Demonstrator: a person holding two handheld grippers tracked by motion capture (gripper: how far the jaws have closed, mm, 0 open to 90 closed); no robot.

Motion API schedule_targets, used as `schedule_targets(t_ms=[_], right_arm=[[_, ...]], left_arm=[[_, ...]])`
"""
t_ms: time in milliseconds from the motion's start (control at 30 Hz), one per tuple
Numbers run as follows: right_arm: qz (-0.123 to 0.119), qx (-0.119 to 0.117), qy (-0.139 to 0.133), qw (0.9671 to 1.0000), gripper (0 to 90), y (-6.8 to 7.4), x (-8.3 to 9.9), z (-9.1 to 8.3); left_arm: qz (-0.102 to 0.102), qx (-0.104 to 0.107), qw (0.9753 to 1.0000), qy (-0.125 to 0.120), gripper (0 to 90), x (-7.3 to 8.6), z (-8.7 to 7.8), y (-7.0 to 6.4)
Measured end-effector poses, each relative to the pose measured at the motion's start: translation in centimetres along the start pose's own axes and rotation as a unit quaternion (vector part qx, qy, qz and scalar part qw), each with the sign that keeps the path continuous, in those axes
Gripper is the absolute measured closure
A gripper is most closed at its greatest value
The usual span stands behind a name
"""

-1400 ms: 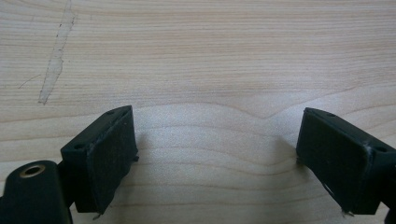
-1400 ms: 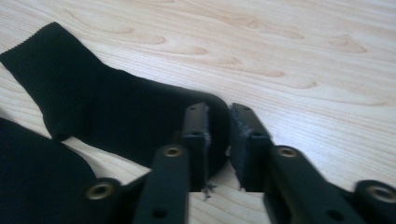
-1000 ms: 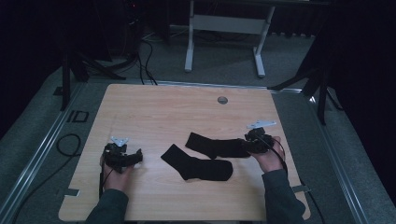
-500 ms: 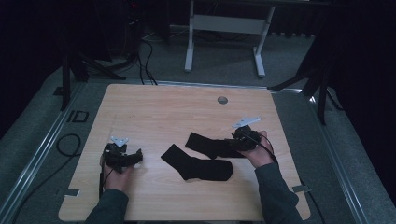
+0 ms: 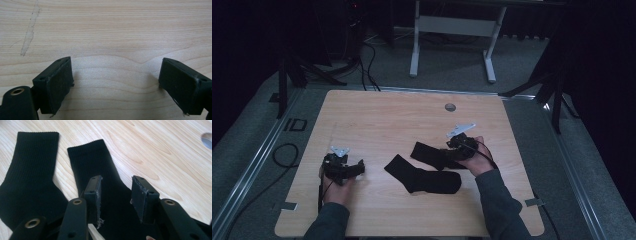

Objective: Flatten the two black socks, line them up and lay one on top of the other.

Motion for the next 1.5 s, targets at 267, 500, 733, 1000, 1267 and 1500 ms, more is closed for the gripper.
schedule_targets(t_ms=[267,500,733,1000,1267,1500], right_arm=[[-0.031,-0.016,0.026,0.9991,60.5,0.8,-1.0,2.7],[-0.02,-0.034,0.055,0.9977,56.2,0.6,-0.9,5.4],[-0.013,-0.045,0.076,0.996,59.8,0.6,-0.7,7.0],[-0.005,-0.026,0.072,0.9971,84.4,0.3,-0.8,6.7],[0.002,-0.009,-0.022,0.9997,84.4,0.3,-1.7,0.7],[-0.009,0.024,-0.08,0.9965,84.4,0.3,-2.0,-3.8]], left_arm=[[0.0,0.0,1.0,0.0,12.4,0.0,0.0,0.0],[0.001,0.0,1.0,0.001,12.3,0.0,0.0,0.0],[0.001,0.0,1.0,0.001,12.4,0.0,0.0,0.0],[0.001,0.0,1.0,0.001,12.4,0.0,0.0,0.0],[0.001,0.0,1.0,0.001,12.4,0.0,0.0,0.0],[0.0,0.0,1.0,0.0,12.4,0.0,0.0,0.0]])
Point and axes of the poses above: each handheld gripper's, and its own axes: z roughly forward along the jaws, x roughly out of its underside, y roughly to its left, the point moved 1 cm from there along z, roughly forward along the jaws, and after that the axes turned 4 degrees about y, right-handed, at the moved point
